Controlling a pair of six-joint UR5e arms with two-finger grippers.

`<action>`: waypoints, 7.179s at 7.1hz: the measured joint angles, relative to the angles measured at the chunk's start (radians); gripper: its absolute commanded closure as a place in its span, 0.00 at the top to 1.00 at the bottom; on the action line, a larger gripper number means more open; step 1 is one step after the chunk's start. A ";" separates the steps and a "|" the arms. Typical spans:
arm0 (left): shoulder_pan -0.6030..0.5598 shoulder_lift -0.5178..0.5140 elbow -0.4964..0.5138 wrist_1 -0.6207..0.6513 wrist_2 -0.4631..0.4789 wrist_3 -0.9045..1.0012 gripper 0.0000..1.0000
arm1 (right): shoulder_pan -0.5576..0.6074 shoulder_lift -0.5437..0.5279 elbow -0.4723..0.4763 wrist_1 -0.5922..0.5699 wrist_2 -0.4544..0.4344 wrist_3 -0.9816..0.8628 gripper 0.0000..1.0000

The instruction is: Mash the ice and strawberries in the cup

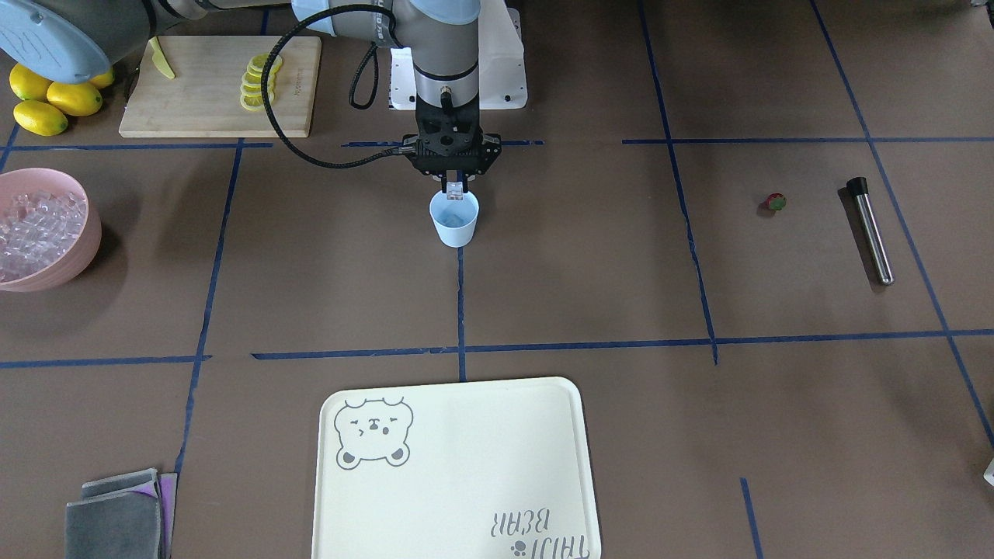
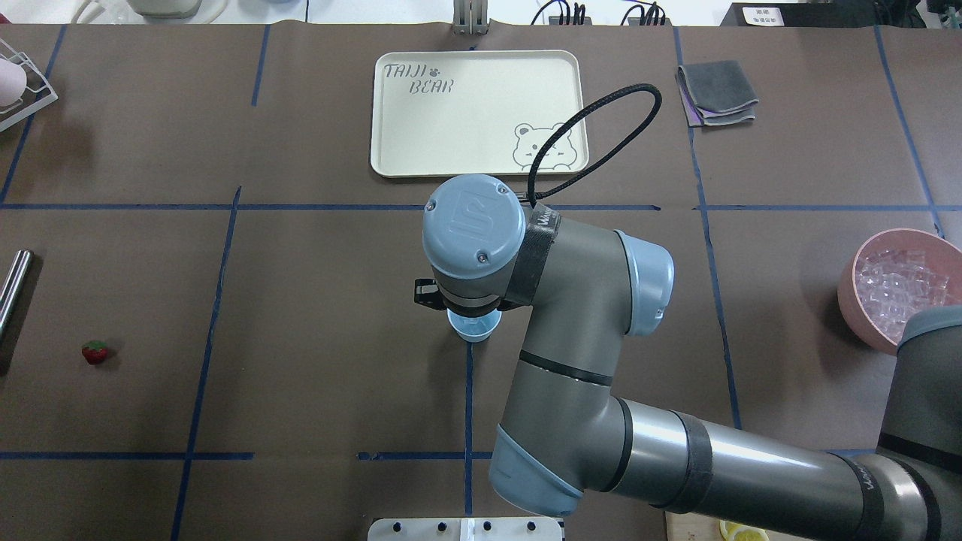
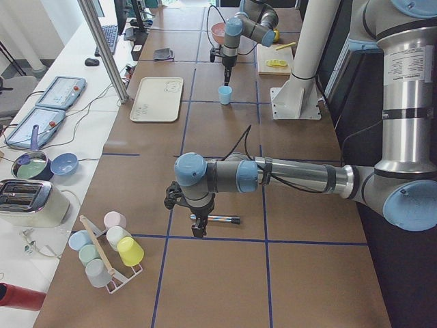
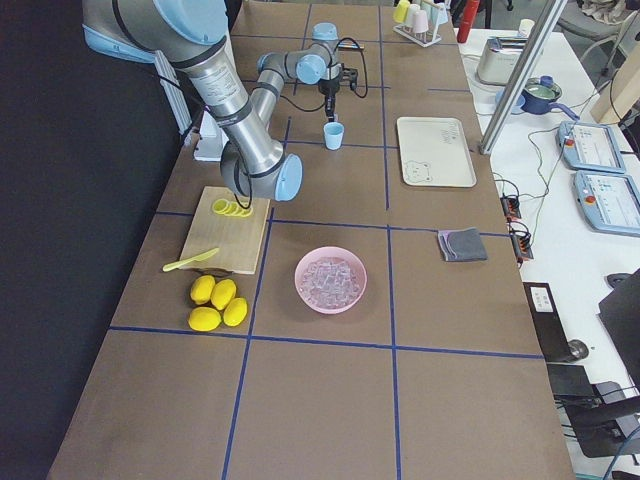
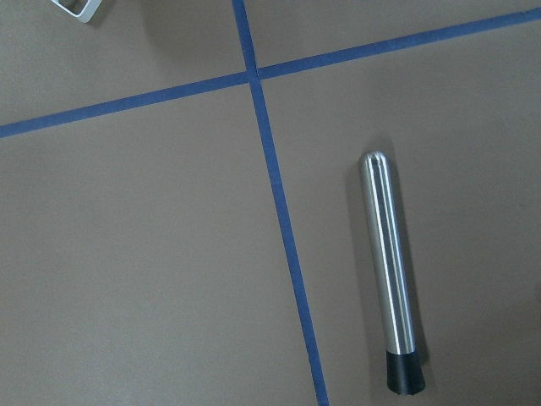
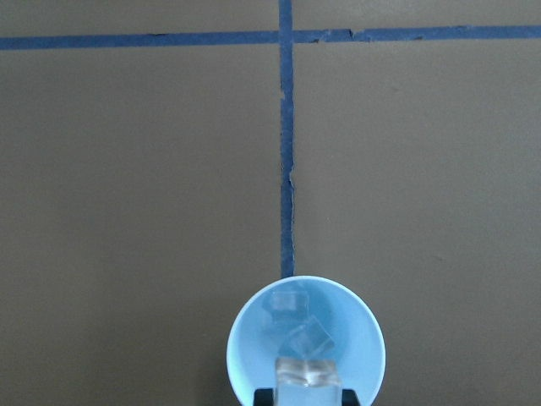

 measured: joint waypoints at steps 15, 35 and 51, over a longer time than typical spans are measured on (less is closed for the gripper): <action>0.014 -0.071 0.023 -0.187 -0.015 -0.078 1.00 | 0.944 -0.586 0.021 0.014 0.512 -1.330 0.99; 0.846 0.162 -0.051 -0.924 0.418 -1.063 0.99 | 1.206 -0.937 -0.014 0.093 0.546 -1.564 1.00; 0.952 -0.549 -0.304 0.012 0.420 -1.397 0.05 | 1.205 -0.944 -0.009 0.093 0.549 -1.561 1.00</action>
